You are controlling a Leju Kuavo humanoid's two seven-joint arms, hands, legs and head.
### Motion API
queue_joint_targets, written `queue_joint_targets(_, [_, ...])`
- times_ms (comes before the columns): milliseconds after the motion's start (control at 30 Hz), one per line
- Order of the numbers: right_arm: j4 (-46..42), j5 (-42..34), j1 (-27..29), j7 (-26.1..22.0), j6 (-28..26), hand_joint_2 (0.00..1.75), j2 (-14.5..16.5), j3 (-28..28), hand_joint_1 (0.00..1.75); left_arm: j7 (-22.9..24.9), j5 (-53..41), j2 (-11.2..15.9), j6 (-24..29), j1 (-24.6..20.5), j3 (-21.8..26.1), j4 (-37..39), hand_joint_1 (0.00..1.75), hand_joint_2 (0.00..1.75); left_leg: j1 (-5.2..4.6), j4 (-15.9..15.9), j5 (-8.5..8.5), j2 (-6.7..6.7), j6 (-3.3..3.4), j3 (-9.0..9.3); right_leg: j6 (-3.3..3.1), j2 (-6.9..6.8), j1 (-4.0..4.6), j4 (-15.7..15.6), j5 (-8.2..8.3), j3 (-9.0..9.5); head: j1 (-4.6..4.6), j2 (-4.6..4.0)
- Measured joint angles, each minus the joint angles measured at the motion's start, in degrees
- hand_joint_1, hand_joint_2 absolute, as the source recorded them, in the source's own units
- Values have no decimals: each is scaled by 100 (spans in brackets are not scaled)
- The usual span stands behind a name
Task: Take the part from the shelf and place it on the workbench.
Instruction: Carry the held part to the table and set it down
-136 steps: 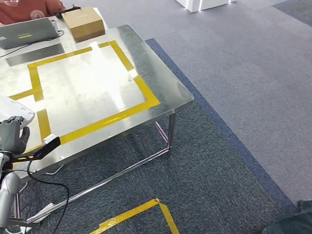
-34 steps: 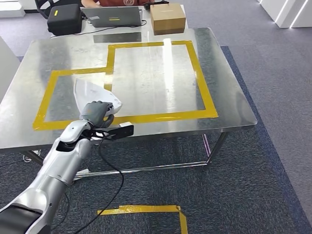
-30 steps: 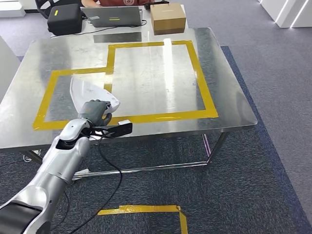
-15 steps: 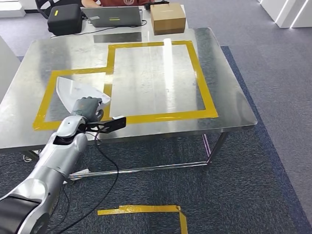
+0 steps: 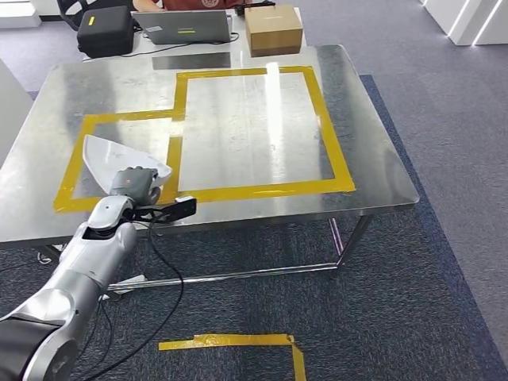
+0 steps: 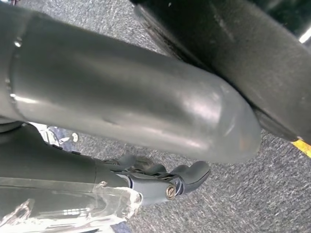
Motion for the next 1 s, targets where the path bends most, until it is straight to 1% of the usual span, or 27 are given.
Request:
queue_joint_targets(167, [-16,16,0,0,36,0,-16,-29,0,-114,-61,0,36,-4,0,79,175,175,0,0,0,0,0,0,0,0,0,0,0,0,0,0])
queue_joint_targets(267, [-19,51,-1,-5,49,0,-17,-34,0,-199,-147,-14,50,-5,-2,94,44,175,0,0,0,0,0,0,0,1,0,0,0,0,1,0])
queue_joint_targets(300, [-20,60,-1,-10,50,0,-17,-36,0,-233,-171,-23,61,-6,-3,94,0,131,0,0,0,0,0,1,0,0,0,0,0,0,1,0])
queue_joint_targets(400, [-27,63,-2,-22,51,0,-19,-43,0,-343,-148,-60,66,-7,-4,93,0,0,0,0,0,0,0,1,0,0,0,0,0,1,0,0])
queue_joint_targets(667, [-50,68,-3,-1,58,0,-25,-48,0,-425,-2,-148,-63,-7,-4,31,0,0,0,0,0,0,0,1,0,1,0,0,0,1,0,0])
queue_joint_targets(867, [-57,86,-3,18,56,0,-31,-48,0,-426,87,-142,-52,-7,-4,-54,0,0,0,0,0,0,0,2,0,0,0,0,0,3,0,0])
queue_joint_targets(1000, [-60,132,-6,68,54,0,-44,-48,0,-444,259,-86,-52,-7,19,-176,0,0,0,0,0,0,0,2,0,0,0,1,0,3,1,0])
